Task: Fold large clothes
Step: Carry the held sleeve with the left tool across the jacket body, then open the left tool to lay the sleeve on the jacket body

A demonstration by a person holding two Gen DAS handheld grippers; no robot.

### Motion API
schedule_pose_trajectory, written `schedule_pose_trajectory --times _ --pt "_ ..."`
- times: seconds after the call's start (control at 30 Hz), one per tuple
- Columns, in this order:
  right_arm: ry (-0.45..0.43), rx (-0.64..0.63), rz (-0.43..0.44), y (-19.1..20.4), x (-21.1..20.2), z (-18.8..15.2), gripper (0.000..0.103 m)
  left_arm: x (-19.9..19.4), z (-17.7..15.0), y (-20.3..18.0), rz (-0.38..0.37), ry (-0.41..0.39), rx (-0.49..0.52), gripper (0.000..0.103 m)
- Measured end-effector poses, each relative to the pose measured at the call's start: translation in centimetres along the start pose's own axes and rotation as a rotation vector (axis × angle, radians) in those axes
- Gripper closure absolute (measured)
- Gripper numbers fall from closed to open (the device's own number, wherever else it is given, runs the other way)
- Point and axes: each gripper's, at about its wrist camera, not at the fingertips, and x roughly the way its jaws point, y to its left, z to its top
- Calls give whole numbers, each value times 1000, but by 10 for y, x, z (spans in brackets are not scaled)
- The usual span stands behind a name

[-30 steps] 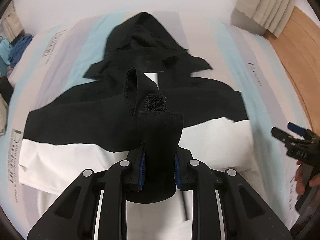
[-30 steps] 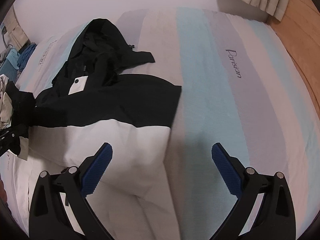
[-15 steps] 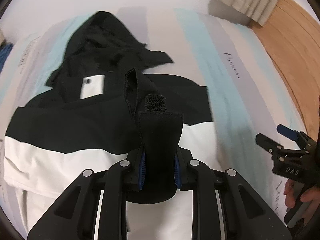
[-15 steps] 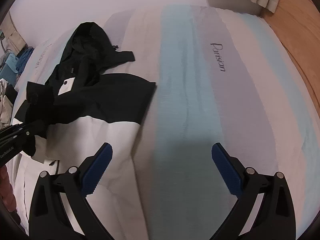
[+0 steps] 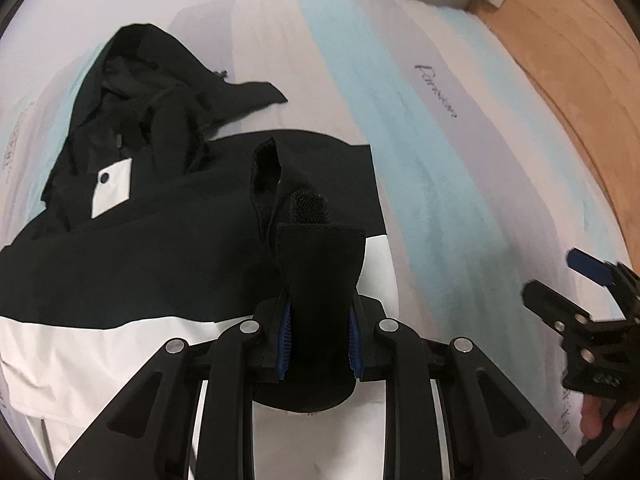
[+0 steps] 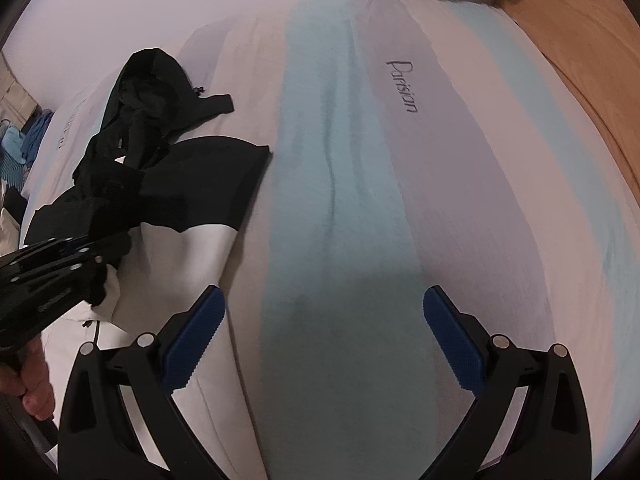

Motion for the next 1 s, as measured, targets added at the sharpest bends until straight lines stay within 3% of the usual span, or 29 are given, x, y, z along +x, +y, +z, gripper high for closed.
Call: schedule_pose_trajectory --times 0.3,0.57,0.77,0.83,0.87,0.9,1.0 --pt "20 31 2 -15 4 -12 7 30 -2 -12 56 55 12 79" --pt "17 42 -3 -26 -2 -16 7 35 -5 -24 14 66 -30 66" --pt "3 55 -3 -33 -11 -20 7 32 -4 -39 -54 47 -27 63" --pt "2 58 -1 -35 -14 -22 7 24 -3 -44 -86 35 -26 59" --pt "1 58 1 -35 -16 -22 7 21 -2 -46 -90 27 -23 52" --pt "-2 56 4 -35 -18 -23 7 16 -2 -47 -85 17 -16 44" --pt "-7 40 9 -31 -23 -23 7 1 -3 -48 -61 -20 21 33"
